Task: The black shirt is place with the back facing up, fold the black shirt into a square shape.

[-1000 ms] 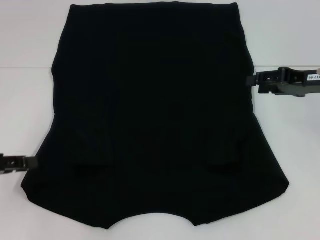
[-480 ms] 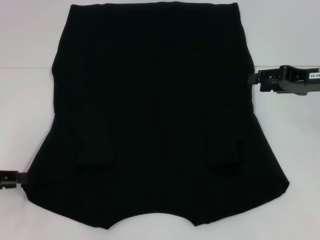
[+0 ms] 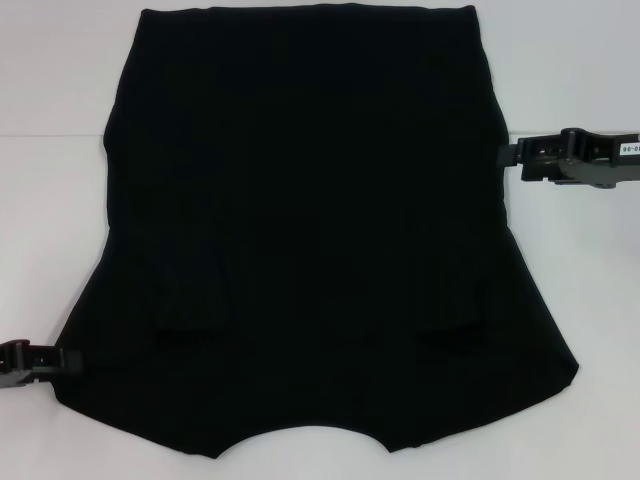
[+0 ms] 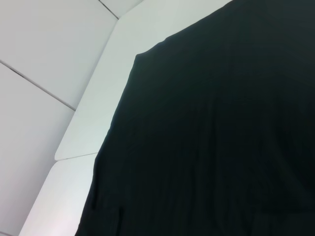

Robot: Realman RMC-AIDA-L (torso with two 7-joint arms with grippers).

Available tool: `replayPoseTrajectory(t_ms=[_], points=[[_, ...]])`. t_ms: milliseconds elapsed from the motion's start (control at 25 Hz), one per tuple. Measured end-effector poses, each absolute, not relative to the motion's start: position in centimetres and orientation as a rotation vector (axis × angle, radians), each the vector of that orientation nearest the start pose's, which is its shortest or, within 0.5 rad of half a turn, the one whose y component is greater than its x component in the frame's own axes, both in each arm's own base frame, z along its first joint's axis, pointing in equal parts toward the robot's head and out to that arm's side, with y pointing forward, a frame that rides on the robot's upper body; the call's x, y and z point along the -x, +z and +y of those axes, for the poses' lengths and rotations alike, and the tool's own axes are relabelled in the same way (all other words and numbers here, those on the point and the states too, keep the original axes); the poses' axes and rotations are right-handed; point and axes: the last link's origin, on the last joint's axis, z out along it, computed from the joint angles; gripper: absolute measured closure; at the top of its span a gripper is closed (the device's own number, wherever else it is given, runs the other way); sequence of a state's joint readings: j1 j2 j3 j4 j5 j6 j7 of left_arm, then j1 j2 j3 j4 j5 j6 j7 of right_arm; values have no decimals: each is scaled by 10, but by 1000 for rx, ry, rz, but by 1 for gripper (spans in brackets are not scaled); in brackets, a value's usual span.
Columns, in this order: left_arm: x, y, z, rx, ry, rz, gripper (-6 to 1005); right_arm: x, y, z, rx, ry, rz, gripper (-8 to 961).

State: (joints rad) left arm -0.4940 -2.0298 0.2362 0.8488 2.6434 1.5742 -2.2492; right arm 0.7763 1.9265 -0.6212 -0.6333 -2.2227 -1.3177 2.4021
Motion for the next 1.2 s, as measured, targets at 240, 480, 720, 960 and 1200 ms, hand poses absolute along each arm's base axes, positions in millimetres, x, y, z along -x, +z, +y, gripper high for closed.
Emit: replayPoseTrajectory(t_ms=[240, 480, 720, 960, 1200], points=[[367, 72, 295, 1982, -321, -1881, 637, -244, 65, 427, 2192, 573, 1639, 341], [366, 71, 295, 1984, -321, -1883, 896, -245, 66, 426, 2191, 569, 1641, 342], [364, 73, 295, 1998, -337, -1890, 934, -250, 68, 418, 2237, 500, 1661, 341], [356, 72, 299, 2035, -355, -1890, 966, -275, 79, 389, 2264, 283, 1784, 341], [353, 69, 308, 2036, -365, -1879, 966, -301, 81, 364, 2229, 202, 1878, 341]])
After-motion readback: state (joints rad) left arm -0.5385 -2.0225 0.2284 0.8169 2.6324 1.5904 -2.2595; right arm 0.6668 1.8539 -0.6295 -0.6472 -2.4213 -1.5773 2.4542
